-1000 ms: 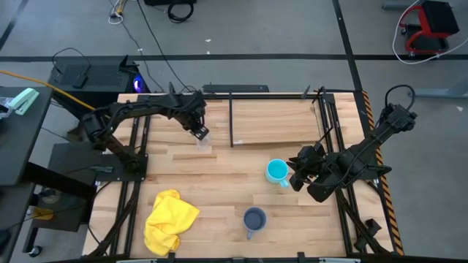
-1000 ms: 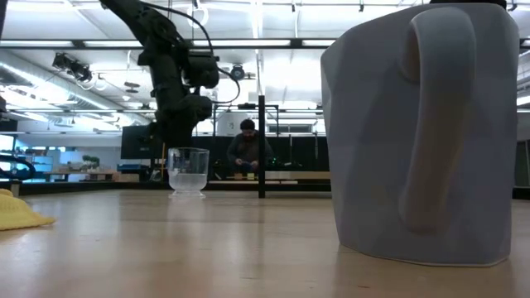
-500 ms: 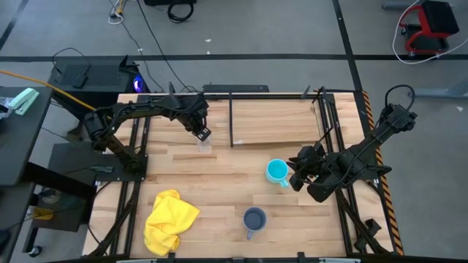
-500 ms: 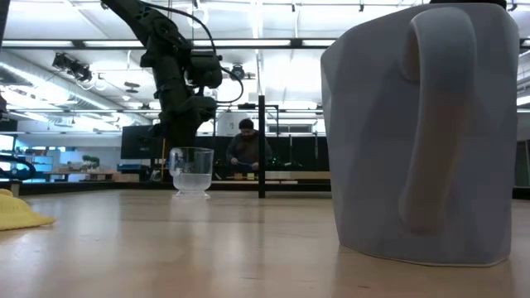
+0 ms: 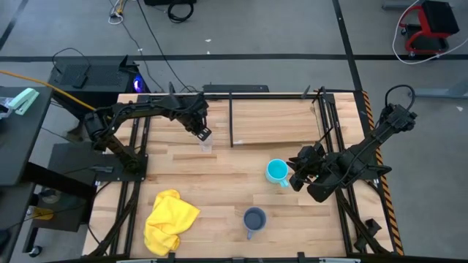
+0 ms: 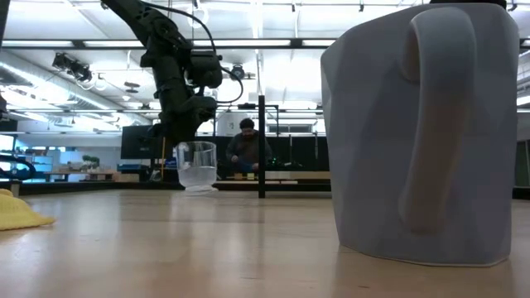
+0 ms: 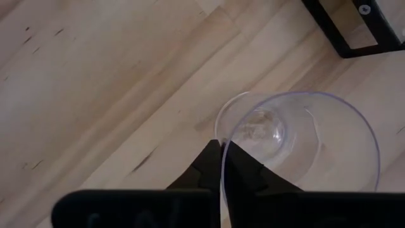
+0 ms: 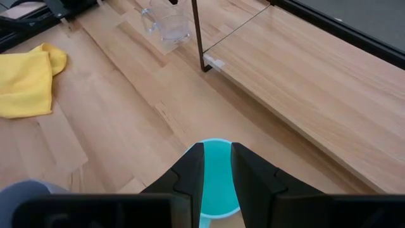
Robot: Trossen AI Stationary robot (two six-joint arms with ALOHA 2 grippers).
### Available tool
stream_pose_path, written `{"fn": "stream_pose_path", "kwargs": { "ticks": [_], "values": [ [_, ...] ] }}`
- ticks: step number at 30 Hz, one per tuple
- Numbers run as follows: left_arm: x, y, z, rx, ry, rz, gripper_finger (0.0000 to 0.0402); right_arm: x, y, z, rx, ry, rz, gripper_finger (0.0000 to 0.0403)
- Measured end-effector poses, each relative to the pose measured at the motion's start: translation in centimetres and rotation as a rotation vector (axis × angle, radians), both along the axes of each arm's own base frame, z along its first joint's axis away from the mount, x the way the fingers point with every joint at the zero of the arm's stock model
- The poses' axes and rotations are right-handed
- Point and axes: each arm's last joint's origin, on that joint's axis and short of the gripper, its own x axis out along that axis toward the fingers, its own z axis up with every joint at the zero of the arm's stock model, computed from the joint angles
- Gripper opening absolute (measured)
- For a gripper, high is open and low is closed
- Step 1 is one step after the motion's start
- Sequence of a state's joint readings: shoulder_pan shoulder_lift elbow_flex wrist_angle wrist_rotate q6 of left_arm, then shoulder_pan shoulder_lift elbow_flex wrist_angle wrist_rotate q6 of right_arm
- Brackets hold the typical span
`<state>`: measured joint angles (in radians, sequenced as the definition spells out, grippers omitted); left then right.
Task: Stack small to large cups/mugs on shelf
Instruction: Put the transparent mug on the shelf
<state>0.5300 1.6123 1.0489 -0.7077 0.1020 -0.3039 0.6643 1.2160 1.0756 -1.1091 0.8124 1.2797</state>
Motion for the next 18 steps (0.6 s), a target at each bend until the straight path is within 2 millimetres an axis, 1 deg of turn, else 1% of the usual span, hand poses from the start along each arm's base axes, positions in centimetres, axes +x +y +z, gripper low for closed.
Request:
{"fn": "stream_pose_path", "kwargs": {
  "ticks": [3,5,8,11,14,18],
  "values": [
    [0.2,-0.5,0.1,0.0,-0.004,-0.015,0.0008,0.0,0.0,0.0,0.0,0.0,0.0,0.0085],
    [0.4,-1.2,0.5,-0.012,-0.025,-0.033,0.0007,0.0,0.0,0.0,0.0,0.0,0.0,0.0085],
    [1.0,-2.7,1.9,-0.019,-0.049,-0.079,0.0008,0.0,0.0,0.0,-0.003,0.003,0.004,0.0085],
    [2.0,-4.7,4.2,-0.006,-0.08,-0.152,0.0007,0.0,0.0,0.0,-0.01,0.008,0.012,0.0085],
    [3.3,-7.0,7.1,0.033,-0.116,-0.211,0.0007,0.0,0.0,0.0,-0.011,0.009,0.013,0.0085],
    [4.7,-10.0,12.1,0.151,-0.189,-0.28,0.0007,0.0,0.0,0.0,-0.015,0.013,0.017,0.0085]
  ]
}}
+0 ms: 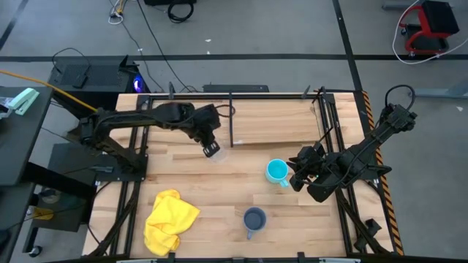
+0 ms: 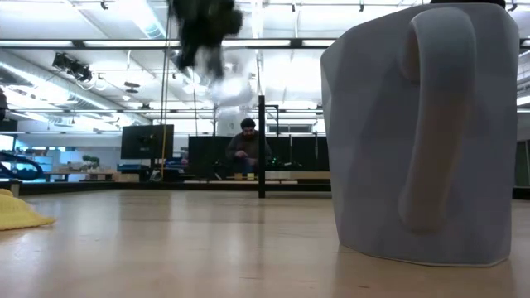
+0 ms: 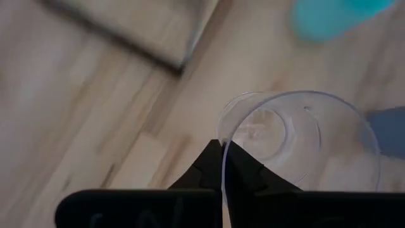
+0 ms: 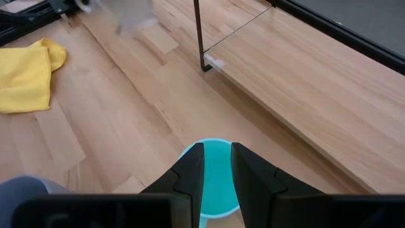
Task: Stack small to large cups/mugs on shelf
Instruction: Put the transparent mug on the shelf
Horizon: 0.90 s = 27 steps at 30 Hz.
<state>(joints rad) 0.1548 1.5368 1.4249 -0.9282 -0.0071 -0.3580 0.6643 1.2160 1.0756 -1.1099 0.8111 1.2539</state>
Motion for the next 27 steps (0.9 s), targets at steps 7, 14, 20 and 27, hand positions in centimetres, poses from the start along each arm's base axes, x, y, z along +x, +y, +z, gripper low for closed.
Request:
{"fn": "stream_pose_path", "kwargs": {
  "ticks": [7,14,20,27],
  "values": [
    [0.9,-1.9,8.4,0.117,-0.266,0.023,0.0006,0.0,0.0,0.0,-0.001,0.001,0.001,0.0085],
    [3.4,0.9,12.3,0.148,-0.326,0.089,0.0006,0.0,0.0,0.0,0.005,-0.003,-0.005,0.0085],
    [7.5,4.4,11.1,0.165,-0.207,0.117,0.0006,0.0,0.0,0.0,0.036,-0.005,-0.018,0.0085],
    [10.0,9.8,5.6,0.056,-0.134,0.186,0.0006,-0.5,-0.4,0.3,0.061,-0.029,-0.06,0.0084]
  ]
}}
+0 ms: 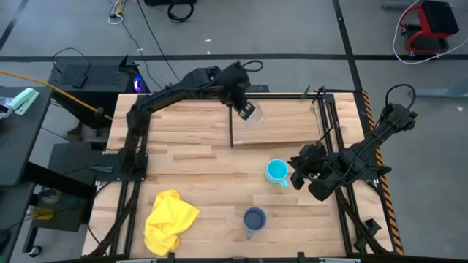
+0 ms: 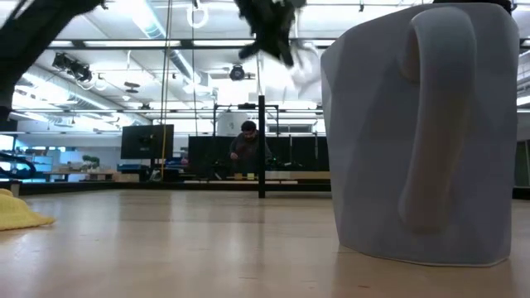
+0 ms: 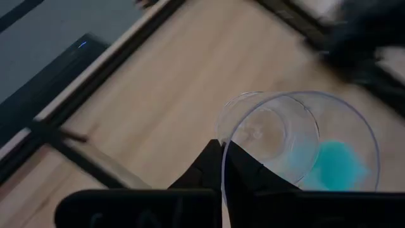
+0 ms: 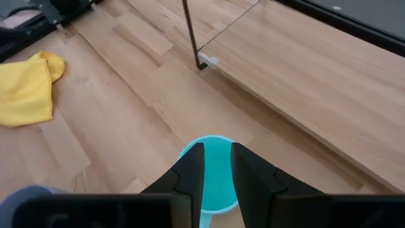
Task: Stack small to large cups/mugs on shelf
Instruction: Put the transparent mug on the shelf
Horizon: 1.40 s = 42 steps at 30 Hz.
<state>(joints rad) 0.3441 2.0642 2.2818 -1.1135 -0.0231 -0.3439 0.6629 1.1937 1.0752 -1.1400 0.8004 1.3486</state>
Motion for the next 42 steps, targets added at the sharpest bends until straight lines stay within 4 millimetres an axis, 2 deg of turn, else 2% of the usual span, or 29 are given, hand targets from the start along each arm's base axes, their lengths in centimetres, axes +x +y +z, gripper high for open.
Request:
{"fn": "stream_pose_path", "kwargs": {
  "ticks": [5,18,29,38,42],
  "values": [
    [1.2,2.4,-2.8,-0.022,0.043,0.04,0.0006,-0.7,-0.7,0.1,-0.001,0.005,-0.066,0.008],
    [3.9,2.8,-8.1,-0.052,0.145,0.045,0.0006,-1.0,-1.1,0.1,-0.027,0.016,-0.098,0.0077],
    [3.2,3.2,-8.5,-0.068,0.197,0.238,0.0006,-1.0,-1.2,0.1,-0.026,0.015,-0.106,0.0077],
    [3.8,3.4,-10.8,-0.112,0.255,0.279,0.0006,-1.0,-1.2,0.1,-0.012,0.003,-0.118,0.0077],
    [3.7,3.6,-10.9,-0.122,0.254,0.289,0.0006,-0.9,-1.1,0.1,-0.008,-0.001,-0.118,0.0077]
  ]
}}
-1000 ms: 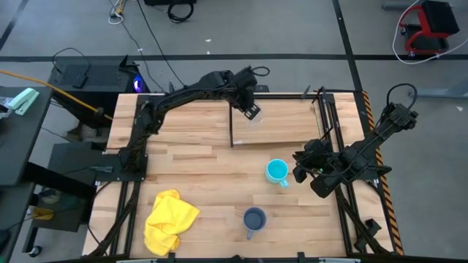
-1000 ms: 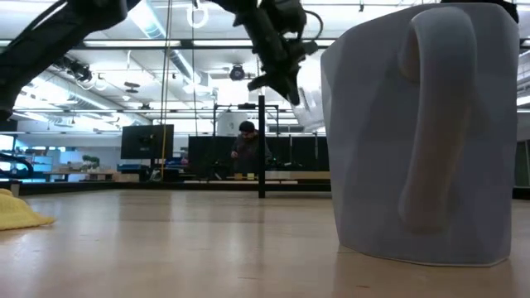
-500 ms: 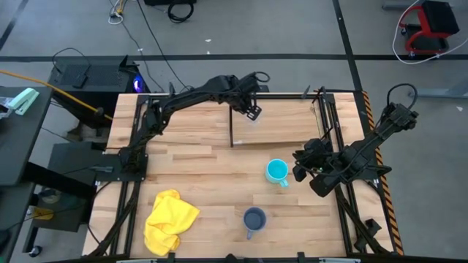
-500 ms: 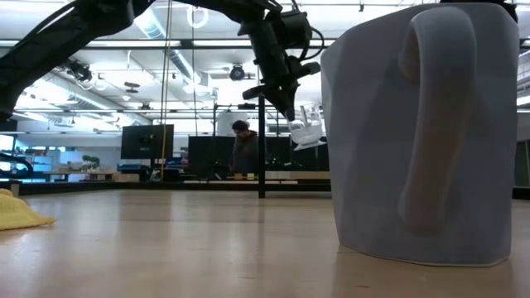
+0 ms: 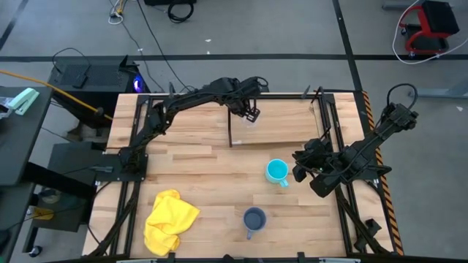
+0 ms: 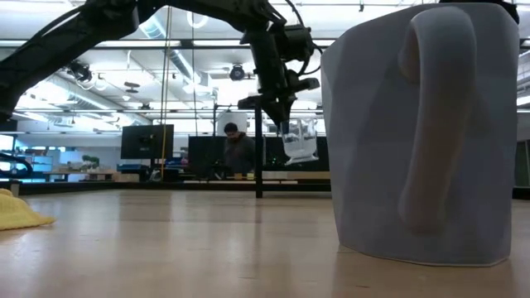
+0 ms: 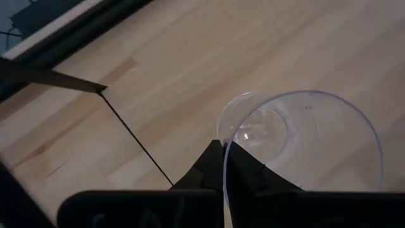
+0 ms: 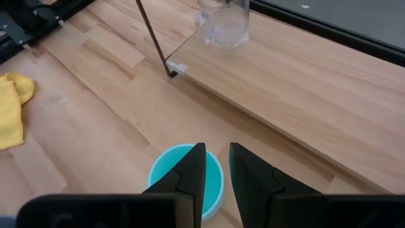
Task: Stack small to large cups/mugs on shelf
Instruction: Put the transparent mug on the shelf
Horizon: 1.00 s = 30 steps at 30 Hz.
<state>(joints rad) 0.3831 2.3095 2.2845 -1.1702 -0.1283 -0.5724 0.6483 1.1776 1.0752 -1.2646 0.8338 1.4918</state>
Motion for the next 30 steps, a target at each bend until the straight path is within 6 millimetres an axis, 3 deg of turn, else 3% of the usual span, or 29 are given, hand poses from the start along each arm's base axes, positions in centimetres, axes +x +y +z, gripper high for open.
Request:
{"fn": "stream_pose_path", "kwargs": {
  "ticks": [30],
  "values": [
    [0.5,-1.5,-1.0,-0.043,0.036,0.032,0.0006,0.0,0.1,0.0,-0.004,0.003,0.009,0.0077]
  ]
}}
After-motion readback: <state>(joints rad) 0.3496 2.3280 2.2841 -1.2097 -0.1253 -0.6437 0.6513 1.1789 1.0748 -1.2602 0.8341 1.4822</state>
